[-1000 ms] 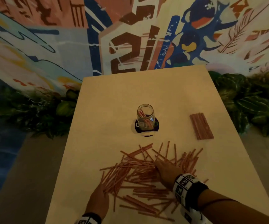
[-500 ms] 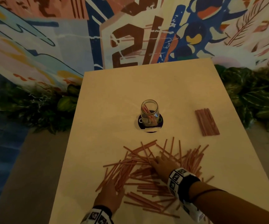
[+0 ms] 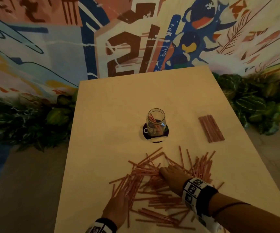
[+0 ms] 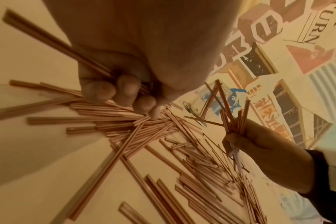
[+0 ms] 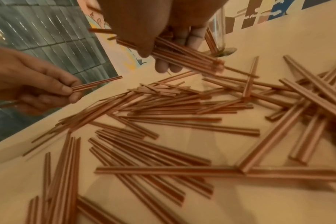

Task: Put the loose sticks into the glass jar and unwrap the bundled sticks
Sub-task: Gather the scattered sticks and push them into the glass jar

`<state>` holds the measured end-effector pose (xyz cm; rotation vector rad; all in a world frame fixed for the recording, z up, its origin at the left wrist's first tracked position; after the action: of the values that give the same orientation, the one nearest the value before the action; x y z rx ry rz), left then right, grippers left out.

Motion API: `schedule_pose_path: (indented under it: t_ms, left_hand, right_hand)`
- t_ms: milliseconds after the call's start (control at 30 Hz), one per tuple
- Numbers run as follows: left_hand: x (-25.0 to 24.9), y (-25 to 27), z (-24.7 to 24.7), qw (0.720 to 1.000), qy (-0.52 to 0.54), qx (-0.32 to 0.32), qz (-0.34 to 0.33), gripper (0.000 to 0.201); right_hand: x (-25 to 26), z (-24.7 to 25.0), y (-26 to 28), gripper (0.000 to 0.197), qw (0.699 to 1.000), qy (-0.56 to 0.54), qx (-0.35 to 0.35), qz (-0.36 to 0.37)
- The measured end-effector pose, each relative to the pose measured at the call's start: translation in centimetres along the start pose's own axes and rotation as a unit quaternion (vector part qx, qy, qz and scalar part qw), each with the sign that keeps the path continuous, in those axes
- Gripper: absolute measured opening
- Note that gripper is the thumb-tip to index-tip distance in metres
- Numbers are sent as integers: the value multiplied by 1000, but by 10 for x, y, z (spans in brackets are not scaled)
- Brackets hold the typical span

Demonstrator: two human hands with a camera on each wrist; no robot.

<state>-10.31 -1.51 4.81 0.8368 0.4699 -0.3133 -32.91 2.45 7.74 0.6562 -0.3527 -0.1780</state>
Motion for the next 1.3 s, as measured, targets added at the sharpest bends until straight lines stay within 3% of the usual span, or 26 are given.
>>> schedule_pose_path:
  t_ms: [100,267,333,400,467,533,567,633,667,700,767,833,967,1067,1300]
  left_hand:
    - [2,5,4,997,77,-22,15,20]
    - [-10,-2,18,958,257,-127,26,32]
    - [-28,-9,22,909,397,-98,88,39]
    - [-46,-22,17,862,485,-30,146,54]
    - [-63,-40,8,859,493,10,136,53]
    - [-79,-55,3,876,469,7,109,44]
    - [-85,-62,4,898,431,-10,89,37]
    - [-85,-72,7,958,275,-66,41,22]
    - [-80,-74,7,981,169,-91,39,22]
    - [-72,-72,7,991,67,-105,50,35]
    - [-55,-60,9,992,-51,-89,74,65]
    - [-39,-50,8,990,-92,-60,90,74]
    - [-27,-41,2,986,-147,-47,56,43]
    - [-30,-45,0,983,-176,-41,44,34]
    - [-32,-53,4,982,-188,-34,5,45]
  right_hand:
    - [5,7,4,30,998,-57,-5,-8]
    - [15,15,9,19,985,-173,-8,-24]
    - [19,13,12,24,984,-176,3,-22]
    - [21,10,16,32,985,-172,10,-14]
    - [22,5,18,30,983,-183,1,2]
    - [23,2,19,27,979,-204,-7,9]
    - [20,2,19,25,976,-216,-13,0]
    - [9,1,17,16,971,-232,-46,-43]
    - [0,0,15,12,971,-222,-58,-68]
    - [-9,-2,12,13,975,-194,-56,-90]
    - [-25,-7,7,26,982,-132,-20,-134]
    - [-35,-13,3,32,983,-103,10,-149]
    - [-36,-19,-3,29,991,-46,23,-125]
    - [-34,-20,-7,29,993,-38,21,-112]
    - [-37,-14,-1,39,997,-20,-37,-72]
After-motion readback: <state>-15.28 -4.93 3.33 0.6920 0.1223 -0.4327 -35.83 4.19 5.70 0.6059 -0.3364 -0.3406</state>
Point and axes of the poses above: each hand's wrist, its own y-axis away from the middle knuckle, its own z-axis out of the back of the hand, x = y × z, the point moved 2 cm from there along -y, towards the middle knuckle, and after that the axes turned 10 degrees about -z, right-handed, at the moved point
